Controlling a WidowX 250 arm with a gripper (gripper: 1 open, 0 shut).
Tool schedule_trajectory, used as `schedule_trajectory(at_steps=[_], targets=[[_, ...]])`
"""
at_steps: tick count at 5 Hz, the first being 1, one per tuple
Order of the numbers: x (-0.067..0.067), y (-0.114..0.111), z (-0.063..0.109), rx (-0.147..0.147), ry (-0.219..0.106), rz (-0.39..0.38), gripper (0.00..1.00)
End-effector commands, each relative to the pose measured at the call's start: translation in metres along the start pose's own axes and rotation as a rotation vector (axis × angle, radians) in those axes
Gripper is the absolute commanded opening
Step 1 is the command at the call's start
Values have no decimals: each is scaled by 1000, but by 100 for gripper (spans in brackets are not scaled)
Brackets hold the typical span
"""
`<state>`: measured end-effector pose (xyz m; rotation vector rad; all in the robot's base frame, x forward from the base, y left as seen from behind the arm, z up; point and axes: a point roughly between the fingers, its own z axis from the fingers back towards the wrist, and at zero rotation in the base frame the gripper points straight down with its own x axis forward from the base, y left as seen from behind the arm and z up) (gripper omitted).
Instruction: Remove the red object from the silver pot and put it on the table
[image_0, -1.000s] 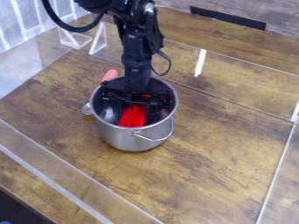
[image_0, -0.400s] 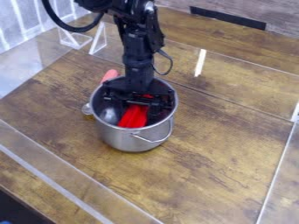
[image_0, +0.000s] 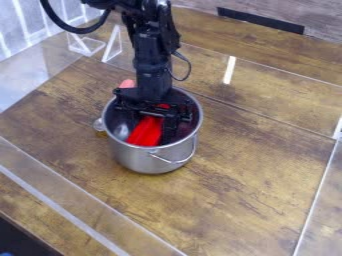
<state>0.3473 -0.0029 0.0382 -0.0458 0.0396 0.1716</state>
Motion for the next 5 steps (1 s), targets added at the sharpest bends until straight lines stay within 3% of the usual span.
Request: schedule_trajectory(at_steps=[1, 3, 4, 5], targets=[[3, 8, 26, -20, -98, -36, 0], [-10, 13, 24, -33, -94, -117, 0], [-20, 7, 36, -48, -108, -159, 0], [-13, -3, 69, -69, -138, -166, 0]])
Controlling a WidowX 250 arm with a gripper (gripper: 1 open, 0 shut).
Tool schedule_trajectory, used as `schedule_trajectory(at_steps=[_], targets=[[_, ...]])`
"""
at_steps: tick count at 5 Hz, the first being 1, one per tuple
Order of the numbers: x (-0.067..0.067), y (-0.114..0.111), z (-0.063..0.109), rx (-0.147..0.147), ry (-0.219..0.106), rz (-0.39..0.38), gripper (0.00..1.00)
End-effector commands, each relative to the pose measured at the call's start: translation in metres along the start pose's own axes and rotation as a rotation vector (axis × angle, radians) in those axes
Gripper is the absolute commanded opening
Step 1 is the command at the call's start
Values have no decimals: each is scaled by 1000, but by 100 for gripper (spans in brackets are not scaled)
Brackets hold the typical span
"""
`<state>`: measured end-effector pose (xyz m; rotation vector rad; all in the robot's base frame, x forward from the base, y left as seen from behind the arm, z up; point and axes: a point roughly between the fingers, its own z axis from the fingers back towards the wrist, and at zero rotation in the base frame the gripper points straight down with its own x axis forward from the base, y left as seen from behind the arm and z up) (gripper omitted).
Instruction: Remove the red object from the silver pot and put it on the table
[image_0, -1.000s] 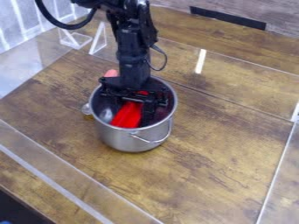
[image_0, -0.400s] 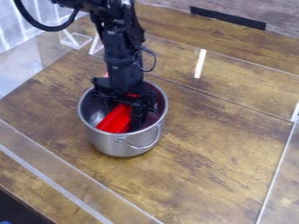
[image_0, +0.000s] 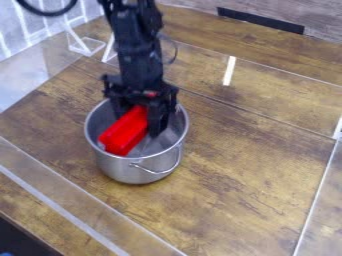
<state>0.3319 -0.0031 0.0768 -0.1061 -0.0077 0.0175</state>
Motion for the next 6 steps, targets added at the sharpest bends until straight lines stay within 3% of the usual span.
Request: schedule_trajectory(at_steps=[1, 2, 3, 4, 5, 6], targets=[[16, -20, 62, -17, -126, -21, 0], [26, -51, 75, -43, -150, -4, 0], [38, -94, 62, -65, -156, -35, 0], [44, -129, 39, -85, -156, -73, 0], [46, -142, 16, -81, -164, -81, 0], [49, -129, -5, -92, -159, -147, 0]])
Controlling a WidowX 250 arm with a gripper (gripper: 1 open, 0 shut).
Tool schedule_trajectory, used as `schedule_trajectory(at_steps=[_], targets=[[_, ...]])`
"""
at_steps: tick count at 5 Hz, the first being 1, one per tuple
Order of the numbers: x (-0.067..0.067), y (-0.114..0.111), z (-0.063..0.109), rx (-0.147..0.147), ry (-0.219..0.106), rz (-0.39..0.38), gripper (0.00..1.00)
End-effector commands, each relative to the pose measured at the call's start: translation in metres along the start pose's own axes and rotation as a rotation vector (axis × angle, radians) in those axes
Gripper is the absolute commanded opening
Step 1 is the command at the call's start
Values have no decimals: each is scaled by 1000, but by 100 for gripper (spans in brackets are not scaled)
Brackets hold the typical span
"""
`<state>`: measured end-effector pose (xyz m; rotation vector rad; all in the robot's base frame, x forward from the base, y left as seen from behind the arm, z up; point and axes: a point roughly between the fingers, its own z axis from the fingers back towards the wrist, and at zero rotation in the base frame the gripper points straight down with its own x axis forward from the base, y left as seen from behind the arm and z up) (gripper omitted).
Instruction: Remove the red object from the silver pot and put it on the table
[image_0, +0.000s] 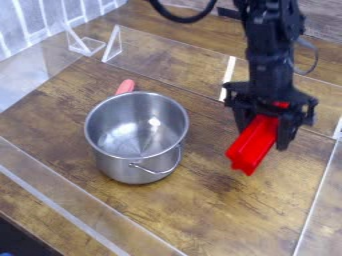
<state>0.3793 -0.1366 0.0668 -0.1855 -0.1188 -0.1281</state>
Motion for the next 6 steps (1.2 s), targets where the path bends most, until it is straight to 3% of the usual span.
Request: schedule_trajectory(at_steps=[1, 2, 3, 4, 6], targets=[[6, 24, 7, -19, -49, -51, 0], [9, 35, 18, -29, -50, -51, 0], [12, 37, 17, -33, -50, -24, 100], [16, 36, 20, -34, -53, -6, 100], [23, 25, 28, -5, -75, 120, 100]])
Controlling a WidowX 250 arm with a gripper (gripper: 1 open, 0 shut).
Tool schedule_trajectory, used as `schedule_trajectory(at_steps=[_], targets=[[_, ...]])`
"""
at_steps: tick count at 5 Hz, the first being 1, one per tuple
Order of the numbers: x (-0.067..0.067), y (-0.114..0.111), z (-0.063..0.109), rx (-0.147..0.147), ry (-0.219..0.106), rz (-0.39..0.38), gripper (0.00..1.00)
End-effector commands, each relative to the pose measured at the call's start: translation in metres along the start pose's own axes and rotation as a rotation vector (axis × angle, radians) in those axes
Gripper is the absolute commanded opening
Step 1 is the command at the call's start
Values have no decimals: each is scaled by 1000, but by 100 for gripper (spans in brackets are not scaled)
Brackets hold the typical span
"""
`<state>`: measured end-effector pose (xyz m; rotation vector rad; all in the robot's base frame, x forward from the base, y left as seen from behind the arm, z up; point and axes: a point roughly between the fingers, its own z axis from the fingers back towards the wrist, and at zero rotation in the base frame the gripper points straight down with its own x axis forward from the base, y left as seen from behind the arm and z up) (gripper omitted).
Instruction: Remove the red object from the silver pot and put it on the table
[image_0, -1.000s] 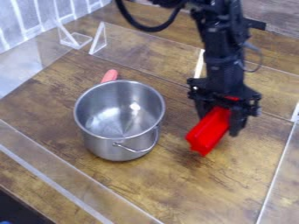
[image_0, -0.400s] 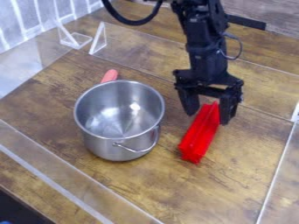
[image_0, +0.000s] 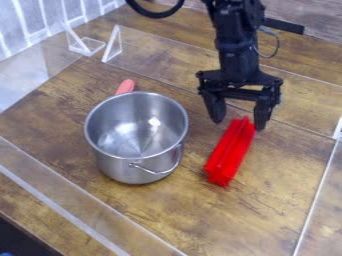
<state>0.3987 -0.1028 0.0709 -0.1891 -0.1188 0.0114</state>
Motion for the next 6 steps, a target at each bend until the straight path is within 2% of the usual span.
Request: schedule_trajectory(at_steps=[1, 2, 3, 4, 6], targets=[[2, -8, 22, -22, -48, -99, 100], [0, -3, 23, -29, -32, -174, 100], [-1, -5, 17, -29, -27, -191, 100], [-2, -6, 10, -28, -21, -204, 100], [-11, -5, -3, -22, -23, -168, 100]])
